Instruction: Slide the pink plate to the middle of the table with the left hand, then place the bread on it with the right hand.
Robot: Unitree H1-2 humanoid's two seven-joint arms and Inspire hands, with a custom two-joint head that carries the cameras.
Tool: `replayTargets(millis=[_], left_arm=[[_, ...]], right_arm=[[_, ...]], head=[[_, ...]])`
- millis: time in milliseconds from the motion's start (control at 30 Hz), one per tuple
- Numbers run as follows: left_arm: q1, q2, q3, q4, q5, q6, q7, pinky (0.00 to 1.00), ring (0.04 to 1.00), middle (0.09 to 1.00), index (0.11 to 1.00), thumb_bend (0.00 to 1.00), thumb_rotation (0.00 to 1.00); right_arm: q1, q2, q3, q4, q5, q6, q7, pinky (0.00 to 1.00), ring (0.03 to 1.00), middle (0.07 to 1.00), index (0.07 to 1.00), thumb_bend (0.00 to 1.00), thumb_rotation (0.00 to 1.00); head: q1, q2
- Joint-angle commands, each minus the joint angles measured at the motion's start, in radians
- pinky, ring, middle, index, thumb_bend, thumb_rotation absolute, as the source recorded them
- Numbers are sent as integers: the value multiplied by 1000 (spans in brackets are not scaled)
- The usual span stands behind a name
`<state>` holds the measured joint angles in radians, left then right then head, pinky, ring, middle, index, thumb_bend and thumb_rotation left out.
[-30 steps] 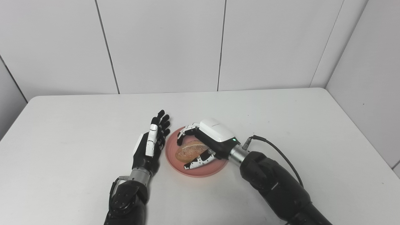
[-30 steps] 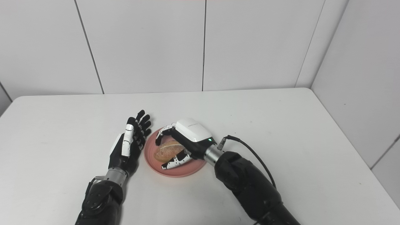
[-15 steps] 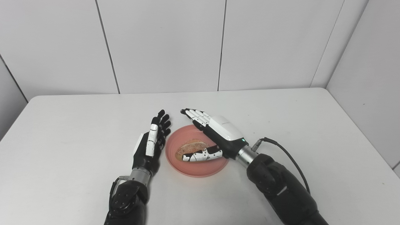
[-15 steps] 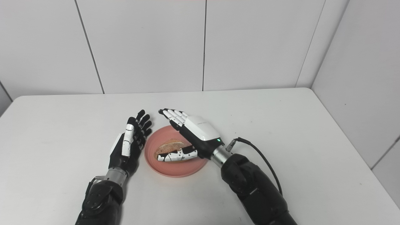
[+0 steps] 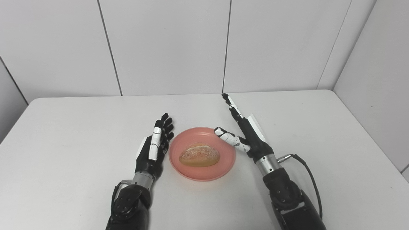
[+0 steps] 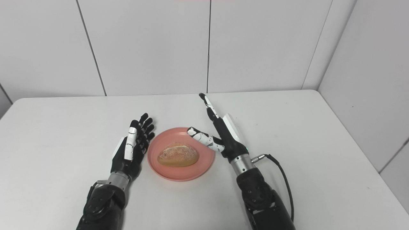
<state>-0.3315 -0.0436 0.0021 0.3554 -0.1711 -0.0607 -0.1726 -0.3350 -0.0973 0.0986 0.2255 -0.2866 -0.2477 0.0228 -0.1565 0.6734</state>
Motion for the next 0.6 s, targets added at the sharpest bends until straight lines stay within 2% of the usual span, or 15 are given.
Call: replayTargets(millis=[0, 400, 567], left_arm=[[5, 12, -2, -8, 10, -37, -3, 1000, 1000, 1000, 988, 693, 1000], [3, 19, 2, 6, 35, -77, 7, 1000, 1000, 1000, 1000, 695, 1000], [-1, 24, 9, 9, 39, -89, 9, 1000, 1000, 1000, 1000, 676, 1000]], right_arm=[[-21, 10, -25, -12, 31, 16, -29, 995, 1000, 1000, 1000, 638, 992], [1, 51, -70, 32, 179, 44, -20, 1000, 1000, 1000, 1000, 681, 1000], [12, 62, -79, 39, 230, 50, -6, 1000, 1000, 1000, 1000, 651, 1000]], head=[[1, 2], [12, 8], [20, 10]])
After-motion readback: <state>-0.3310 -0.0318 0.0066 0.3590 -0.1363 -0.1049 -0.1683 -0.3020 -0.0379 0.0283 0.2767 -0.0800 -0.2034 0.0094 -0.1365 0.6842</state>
